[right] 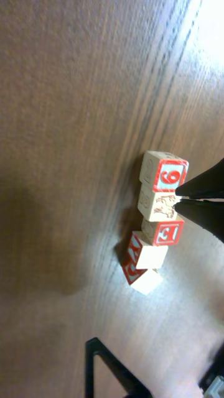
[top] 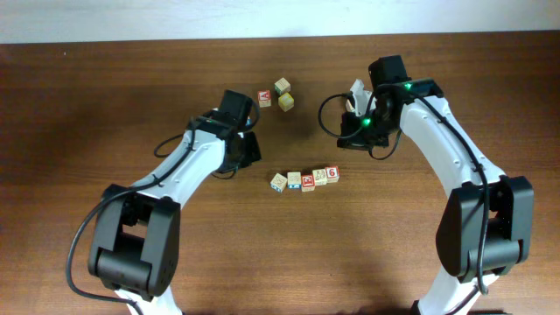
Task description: Rotate 5 blocks
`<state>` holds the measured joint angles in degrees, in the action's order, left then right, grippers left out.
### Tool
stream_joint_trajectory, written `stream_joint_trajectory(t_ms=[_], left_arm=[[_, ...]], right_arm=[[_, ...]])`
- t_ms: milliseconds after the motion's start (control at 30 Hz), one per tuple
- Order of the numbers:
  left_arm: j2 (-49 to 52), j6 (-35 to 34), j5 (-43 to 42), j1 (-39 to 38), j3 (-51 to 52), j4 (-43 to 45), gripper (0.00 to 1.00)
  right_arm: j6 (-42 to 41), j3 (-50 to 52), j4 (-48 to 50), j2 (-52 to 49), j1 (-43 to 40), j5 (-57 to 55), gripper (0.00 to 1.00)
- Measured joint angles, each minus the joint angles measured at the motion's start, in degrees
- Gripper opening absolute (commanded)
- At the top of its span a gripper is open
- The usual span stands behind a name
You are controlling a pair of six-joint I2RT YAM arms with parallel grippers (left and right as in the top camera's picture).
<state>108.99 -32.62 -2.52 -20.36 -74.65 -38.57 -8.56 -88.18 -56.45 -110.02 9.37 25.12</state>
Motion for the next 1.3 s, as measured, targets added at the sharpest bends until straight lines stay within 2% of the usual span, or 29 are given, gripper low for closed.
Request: stream_joint_trajectory(t_ms=[100,467,800,1300], left_arm=[[0.0,0.0,0.0,1.6,0.0,-0.2,0.00],[0.0,0.5,0.0,5.5,-2.9,-2.3,0.00],[0.0,2.8,0.0,10.6,-4.0,-2.3,0.00],[0.0,4.4,0.0,11.8,-4.0,-0.6,0.00]], right_arm=[[0.0,0.0,-0.9,0.0,0.7,0.9,0.05],[-0.8,0.0,-1.0,0.0,12.4,1.5,0.05],[-7.0,0.0,-1.9,0.0,20.5,-5.5,0.04],[-12.5,0.0,-4.9,0.0,24.4,-8.0,0.05]])
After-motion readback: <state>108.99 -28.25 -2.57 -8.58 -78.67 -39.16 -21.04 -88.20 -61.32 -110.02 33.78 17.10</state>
